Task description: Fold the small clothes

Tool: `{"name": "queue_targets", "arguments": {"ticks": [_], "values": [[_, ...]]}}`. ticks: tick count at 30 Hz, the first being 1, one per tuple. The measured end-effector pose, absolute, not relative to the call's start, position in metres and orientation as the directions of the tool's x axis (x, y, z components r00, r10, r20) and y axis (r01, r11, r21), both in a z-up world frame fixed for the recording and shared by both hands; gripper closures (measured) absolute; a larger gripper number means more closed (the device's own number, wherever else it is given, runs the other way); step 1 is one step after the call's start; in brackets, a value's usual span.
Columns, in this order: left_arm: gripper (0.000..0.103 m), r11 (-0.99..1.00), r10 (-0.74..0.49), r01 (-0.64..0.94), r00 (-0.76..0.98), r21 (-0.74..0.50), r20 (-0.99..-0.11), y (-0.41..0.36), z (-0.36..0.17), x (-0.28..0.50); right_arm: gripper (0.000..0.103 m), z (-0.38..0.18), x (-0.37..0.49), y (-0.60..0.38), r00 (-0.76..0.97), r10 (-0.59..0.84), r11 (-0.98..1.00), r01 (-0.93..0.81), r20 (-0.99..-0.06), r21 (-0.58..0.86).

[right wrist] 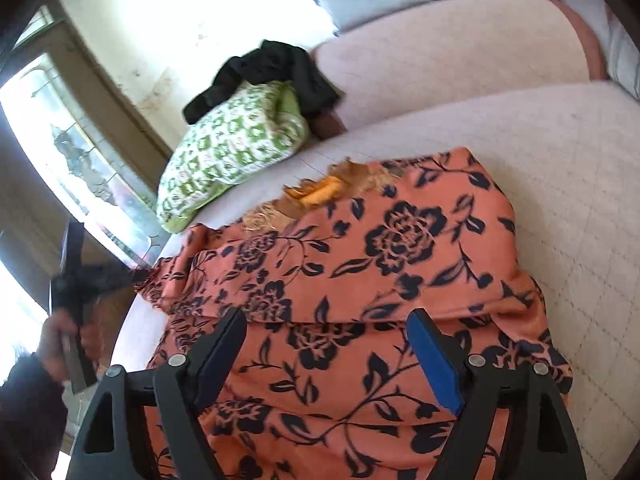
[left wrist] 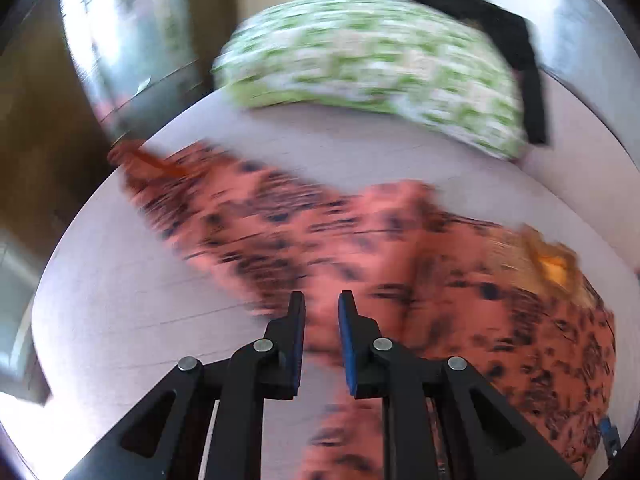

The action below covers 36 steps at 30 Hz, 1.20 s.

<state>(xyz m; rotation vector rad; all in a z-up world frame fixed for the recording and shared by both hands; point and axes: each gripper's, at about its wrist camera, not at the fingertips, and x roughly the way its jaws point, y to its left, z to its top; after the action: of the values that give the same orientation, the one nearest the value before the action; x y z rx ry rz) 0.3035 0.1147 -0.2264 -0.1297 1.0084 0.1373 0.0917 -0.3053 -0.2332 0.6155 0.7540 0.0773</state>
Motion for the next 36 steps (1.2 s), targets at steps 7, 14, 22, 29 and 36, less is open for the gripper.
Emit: {"name": "queue_targets", "arguments": {"ticks": [7,14,22,29,36], "values": [[0.054,0.875,0.142,-0.463,0.524,-0.141,-0.840,0.223,-0.228,0.303,0.019,-0.245,0.098,-0.296,0.706,0.290,0.837,0.141,-0.646,0.529],[0.043,0.795,0.125,-0.559,0.529,-0.235,-0.839,0.275,-0.242,0.341,0.019,-0.257,0.104,-0.289,0.678,0.297,0.851,0.132,-0.673,0.508],[0.043,0.743,0.132,-0.620,0.505,-0.252,-0.853,0.321,-0.264,0.362,0.019,-0.269,0.113,-0.292,0.657,0.290,0.861,0.139,-0.696,0.490],[0.053,0.779,0.146,-0.584,0.522,-0.228,-0.840,0.326,-0.281,0.370,0.019,-0.270,0.114,-0.290,0.654,0.288,0.873,0.121,-0.699,0.473],[0.037,0.846,0.309,-0.532,0.519,-0.019,-0.797,0.326,-0.266,0.413,0.019,-0.272,0.115,-0.290,0.657,0.296,0.874,0.107,-0.694,0.474]]}}
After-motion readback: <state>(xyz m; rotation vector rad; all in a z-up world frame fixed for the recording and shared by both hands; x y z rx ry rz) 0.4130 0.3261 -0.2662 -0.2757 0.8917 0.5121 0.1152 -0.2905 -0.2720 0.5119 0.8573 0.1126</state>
